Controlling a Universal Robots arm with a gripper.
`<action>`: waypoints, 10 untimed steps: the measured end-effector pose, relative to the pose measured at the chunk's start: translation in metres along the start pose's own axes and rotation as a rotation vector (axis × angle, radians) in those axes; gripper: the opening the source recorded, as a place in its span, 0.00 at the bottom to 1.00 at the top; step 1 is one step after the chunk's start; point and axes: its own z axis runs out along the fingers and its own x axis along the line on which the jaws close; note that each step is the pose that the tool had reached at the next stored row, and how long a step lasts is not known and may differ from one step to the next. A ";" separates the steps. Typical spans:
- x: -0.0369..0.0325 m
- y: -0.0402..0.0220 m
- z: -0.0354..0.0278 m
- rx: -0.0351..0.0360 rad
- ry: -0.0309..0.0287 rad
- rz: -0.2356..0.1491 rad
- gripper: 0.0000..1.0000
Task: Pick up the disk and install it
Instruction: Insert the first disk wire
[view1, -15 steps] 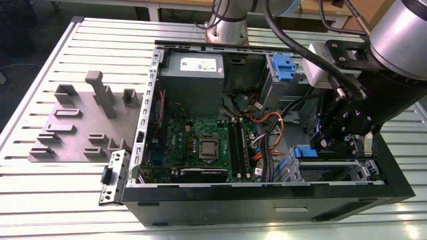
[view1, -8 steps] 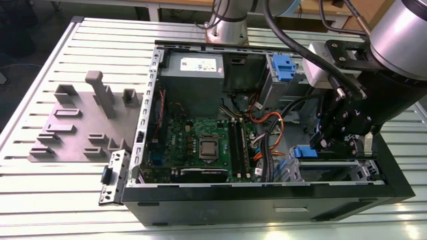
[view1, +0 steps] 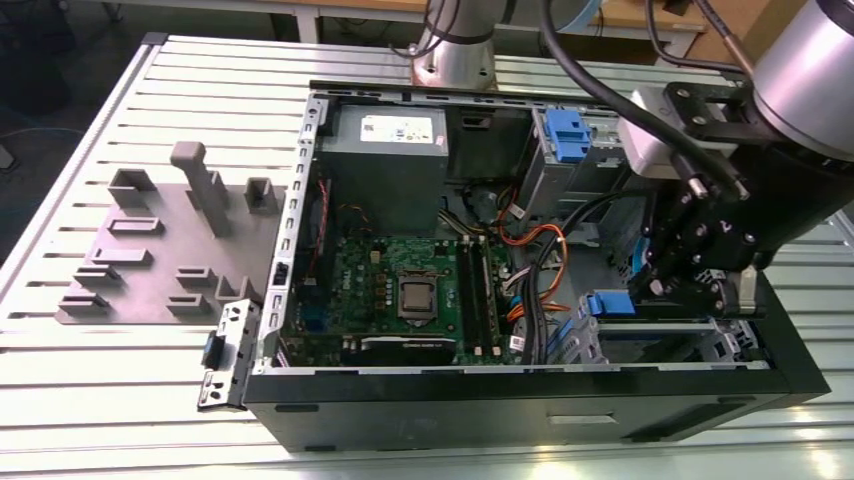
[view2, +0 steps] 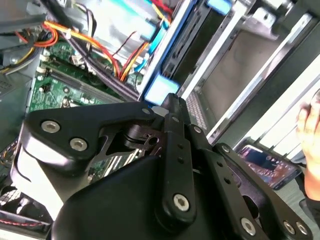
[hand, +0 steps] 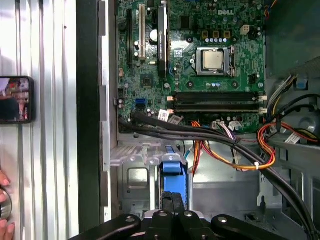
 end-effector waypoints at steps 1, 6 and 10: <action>-0.0001 -0.0035 0.0002 0.0000 0.0000 0.000 0.11; -0.0008 -0.0213 0.0005 0.0000 0.0001 0.000 0.11; -0.0017 -0.0364 0.0013 0.0000 -0.0001 0.000 0.11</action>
